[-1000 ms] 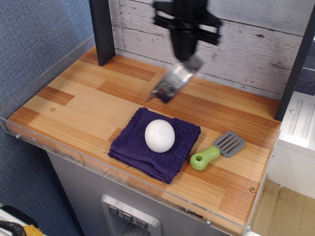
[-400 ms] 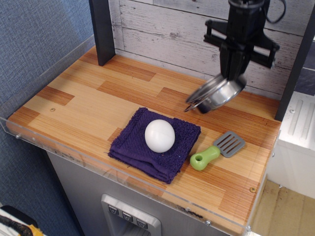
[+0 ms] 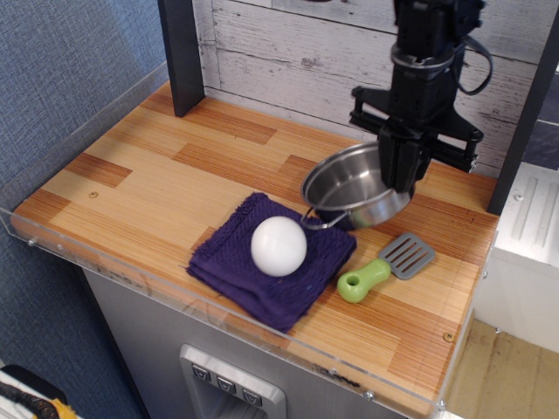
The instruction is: Place the pan just behind the violet cloth.
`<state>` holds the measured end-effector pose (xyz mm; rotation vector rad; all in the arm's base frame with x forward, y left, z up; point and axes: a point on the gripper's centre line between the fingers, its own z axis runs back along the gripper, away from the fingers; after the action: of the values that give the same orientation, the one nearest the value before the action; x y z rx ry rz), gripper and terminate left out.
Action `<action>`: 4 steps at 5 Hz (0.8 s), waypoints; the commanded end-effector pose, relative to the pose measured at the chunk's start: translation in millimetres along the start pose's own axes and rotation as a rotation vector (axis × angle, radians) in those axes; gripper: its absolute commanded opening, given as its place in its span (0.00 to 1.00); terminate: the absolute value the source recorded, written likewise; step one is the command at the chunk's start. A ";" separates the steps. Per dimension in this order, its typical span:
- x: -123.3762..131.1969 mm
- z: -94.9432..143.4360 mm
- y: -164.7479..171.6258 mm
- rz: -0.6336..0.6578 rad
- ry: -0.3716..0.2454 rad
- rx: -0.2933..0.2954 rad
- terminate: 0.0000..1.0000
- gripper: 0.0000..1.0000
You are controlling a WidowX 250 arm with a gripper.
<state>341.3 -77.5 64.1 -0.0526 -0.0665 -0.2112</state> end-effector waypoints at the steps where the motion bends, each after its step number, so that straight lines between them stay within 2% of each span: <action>1: -12.6 -7.1 -2.1 0.013 -0.048 -0.035 0.00 0.00; 2: -13.1 -28.9 2.9 0.012 -0.017 -0.057 0.00 0.00; 4: -3.4 -39.2 9.6 0.009 -0.003 -0.054 0.00 0.00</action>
<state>343.7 -73.6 18.1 -0.1068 -0.0460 -0.2176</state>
